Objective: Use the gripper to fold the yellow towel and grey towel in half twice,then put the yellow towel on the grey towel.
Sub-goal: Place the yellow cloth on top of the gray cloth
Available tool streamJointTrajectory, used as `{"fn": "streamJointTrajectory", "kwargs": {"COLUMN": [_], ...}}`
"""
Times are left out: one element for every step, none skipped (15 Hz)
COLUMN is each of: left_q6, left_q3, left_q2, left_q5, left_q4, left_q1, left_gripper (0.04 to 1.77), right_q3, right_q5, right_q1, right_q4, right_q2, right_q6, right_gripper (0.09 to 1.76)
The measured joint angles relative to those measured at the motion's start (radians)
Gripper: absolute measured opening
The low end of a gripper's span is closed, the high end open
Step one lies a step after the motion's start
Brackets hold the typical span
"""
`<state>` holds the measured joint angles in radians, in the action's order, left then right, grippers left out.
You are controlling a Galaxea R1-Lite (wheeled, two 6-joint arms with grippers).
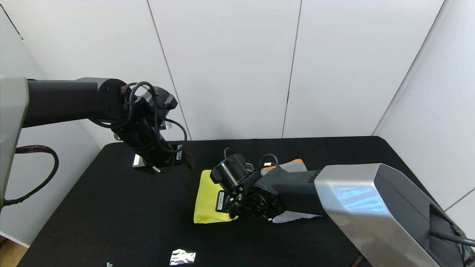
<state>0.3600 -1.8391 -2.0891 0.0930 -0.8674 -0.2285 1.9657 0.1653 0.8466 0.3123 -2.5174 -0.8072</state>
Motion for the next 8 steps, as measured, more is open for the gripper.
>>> {"fn": "streamJointTrajectory", "kwargs": {"left_q6": [0.0,0.0,-0.001,-0.001,-0.002,-0.002,-0.002,-0.002], "left_q3": [0.001,0.002,0.003,0.003,0.004,0.006,0.007,0.007], "left_q2": [0.0,0.001,0.002,0.003,0.004,0.007,0.008,0.01], "left_q5": [0.0,0.0,0.0,0.0,0.0,0.0,0.0,-0.001], "left_q4": [0.0,0.0,0.0,0.0,-0.001,0.0,-0.001,-0.002], "left_q1": [0.0,0.0,0.0,0.0,0.0,-0.002,-0.002,-0.002], "left_gripper": [1.72,1.72,1.72,1.72,1.72,1.72,1.72,1.72], "right_q3": [0.0,-0.001,-0.001,-0.003,-0.005,-0.006,-0.007,-0.008], "right_q5": [0.001,0.008,0.016,0.026,0.038,0.042,0.043,0.043], "right_q1": [0.0,0.002,0.003,0.004,0.005,0.005,0.005,0.003], "right_q4": [0.003,0.009,0.009,0.009,0.01,0.01,0.011,0.011], "right_q2": [0.009,0.019,0.03,0.043,0.056,0.071,0.085,0.1], "right_q6": [0.004,0.013,0.033,0.054,0.08,0.107,0.132,0.159], "right_gripper": [0.16,0.16,0.16,0.16,0.16,0.16,0.16,0.16]}}
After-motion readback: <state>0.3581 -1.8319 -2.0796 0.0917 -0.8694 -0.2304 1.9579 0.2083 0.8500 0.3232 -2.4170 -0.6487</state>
